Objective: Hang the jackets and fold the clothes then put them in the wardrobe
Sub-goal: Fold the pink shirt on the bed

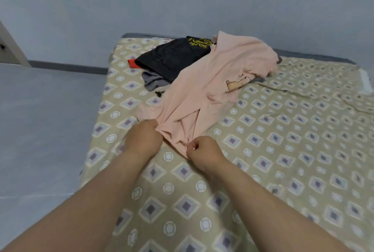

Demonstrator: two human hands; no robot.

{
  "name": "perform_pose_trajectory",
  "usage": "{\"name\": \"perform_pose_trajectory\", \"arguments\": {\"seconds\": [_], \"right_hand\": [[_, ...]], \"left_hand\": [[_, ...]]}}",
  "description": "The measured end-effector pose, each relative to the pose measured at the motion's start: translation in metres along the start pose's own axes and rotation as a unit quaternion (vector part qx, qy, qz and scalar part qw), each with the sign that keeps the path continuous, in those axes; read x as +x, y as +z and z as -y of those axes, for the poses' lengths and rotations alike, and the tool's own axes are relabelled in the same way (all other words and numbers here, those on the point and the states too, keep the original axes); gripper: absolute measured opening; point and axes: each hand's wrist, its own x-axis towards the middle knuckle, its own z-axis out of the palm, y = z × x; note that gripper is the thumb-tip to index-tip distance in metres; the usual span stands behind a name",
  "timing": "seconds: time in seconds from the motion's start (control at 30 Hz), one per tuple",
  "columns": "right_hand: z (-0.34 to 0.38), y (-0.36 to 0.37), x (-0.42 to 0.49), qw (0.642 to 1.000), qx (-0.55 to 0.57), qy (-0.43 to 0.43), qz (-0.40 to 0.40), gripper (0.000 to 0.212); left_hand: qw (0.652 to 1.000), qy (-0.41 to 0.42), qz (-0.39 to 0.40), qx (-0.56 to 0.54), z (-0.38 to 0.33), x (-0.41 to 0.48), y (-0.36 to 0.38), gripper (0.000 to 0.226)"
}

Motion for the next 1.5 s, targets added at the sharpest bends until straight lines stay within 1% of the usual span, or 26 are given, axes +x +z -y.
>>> {"name": "perform_pose_trajectory", "arguments": {"seconds": [0.1,0.17,0.23,0.3,0.37,0.4,0.5,0.57,0.6,0.63,0.67,0.7,0.8,0.87,0.9,0.93,0.97,1.03,1.1,1.13,1.23,1.3,1.33,1.4,1.47,1.5], "right_hand": [[0.001,0.015,-0.065,0.998,-0.026,-0.029,0.044,0.023],[0.000,0.027,-0.107,0.996,-0.003,-0.039,0.082,0.025],[-0.002,0.041,-0.148,0.989,0.025,-0.052,0.136,0.024],[-0.009,0.052,-0.186,0.983,0.023,-0.066,0.171,0.029],[-0.017,0.062,-0.215,0.978,0.023,-0.072,0.194,0.029],[-0.021,0.065,-0.228,0.977,0.029,-0.070,0.201,0.026],[-0.025,0.069,-0.266,0.974,0.072,-0.065,0.204,0.019],[-0.024,0.071,-0.293,0.972,0.071,-0.062,0.214,0.015],[-0.023,0.073,-0.306,0.969,0.060,-0.061,0.231,0.016],[-0.021,0.074,-0.319,0.964,0.048,-0.061,0.252,0.022],[-0.017,0.076,-0.332,0.957,0.038,-0.063,0.280,0.026],[-0.013,0.079,-0.345,0.948,0.025,-0.071,0.308,0.024],[-0.005,0.090,-0.378,0.914,-0.014,-0.122,0.386,0.010],[-0.006,0.094,-0.389,0.896,-0.042,-0.141,0.420,0.017],[-0.009,0.094,-0.389,0.895,-0.045,-0.138,0.421,0.019],[-0.011,0.090,-0.386,0.903,-0.038,-0.131,0.408,0.020],[-0.014,0.086,-0.380,0.919,-0.028,-0.122,0.374,0.021],[-0.021,0.076,-0.361,0.962,-0.022,-0.112,0.248,0.021],[-0.027,0.066,-0.338,0.991,0.038,-0.057,0.119,0.023],[-0.028,0.062,-0.329,0.992,0.100,-0.013,0.077,0.022],[-0.031,0.062,-0.309,0.961,0.252,0.112,0.018,0.018],[-0.033,0.068,-0.298,0.940,0.305,0.149,-0.016,0.022],[-0.033,0.069,-0.295,0.934,0.322,0.153,-0.032,0.021],[-0.032,0.072,-0.290,0.922,0.348,0.163,-0.050,0.019],[-0.031,0.075,-0.283,0.918,0.355,0.162,-0.071,0.038],[-0.029,0.076,-0.281,0.912,0.375,0.152,-0.069,0.049]], "left_hand": [[0.997,-0.018,0.040,-0.063,0.012,-0.076,-0.009,0.022],[0.997,-0.010,0.073,-0.029,0.024,-0.119,-0.016,0.036],[0.997,-0.055,0.058,0.008,0.034,-0.156,-0.026,0.053],[0.991,-0.095,0.048,0.082,0.041,-0.192,-0.034,0.062],[0.981,-0.097,0.053,0.160,0.049,-0.226,-0.041,0.059],[0.979,-0.102,0.050,0.169,0.054,-0.242,-0.044,0.055],[0.978,-0.120,0.025,0.167,0.065,-0.289,-0.050,0.040],[0.976,-0.147,0.021,0.157,0.065,-0.320,-0.050,0.029],[0.972,-0.170,0.027,0.157,0.064,-0.336,-0.050,0.023],[0.966,-0.199,0.035,0.163,0.063,-0.350,-0.050,0.021],[0.957,-0.228,0.044,0.174,0.063,-0.365,-0.049,0.021],[0.947,-0.254,0.051,0.191,0.064,-0.378,-0.049,0.025],[0.916,-0.303,0.075,0.252,0.068,-0.408,-0.050,0.041],[0.905,-0.280,0.071,0.314,0.069,-0.418,-0.048,0.045],[0.909,-0.244,0.067,0.332,0.067,-0.419,-0.045,0.044],[0.924,-0.198,0.065,0.322,0.066,-0.418,-0.040,0.041],[0.944,-0.153,0.069,0.284,0.064,-0.417,-0.032,0.035],[0.975,-0.089,0.081,0.189,0.058,-0.413,-0.016,0.029],[0.981,-0.053,0.061,0.174,0.055,-0.406,-0.001,0.036],[0.981,-0.043,0.042,0.186,0.055,-0.400,0.005,0.039],[0.983,-0.036,-0.021,0.180,0.056,-0.383,0.017,0.033],[0.989,-0.033,-0.063,0.129,0.057,-0.374,0.022,0.021],[0.993,-0.039,-0.078,0.080,0.058,-0.370,0.023,0.017],[0.990,-0.074,-0.089,-0.076,0.063,-0.367,0.016,0.015],[0.958,-0.110,-0.096,-0.246,0.070,-0.367,0.002,0.022],[0.930,-0.129,-0.090,-0.333,0.071,-0.368,-0.005,0.023]]}}
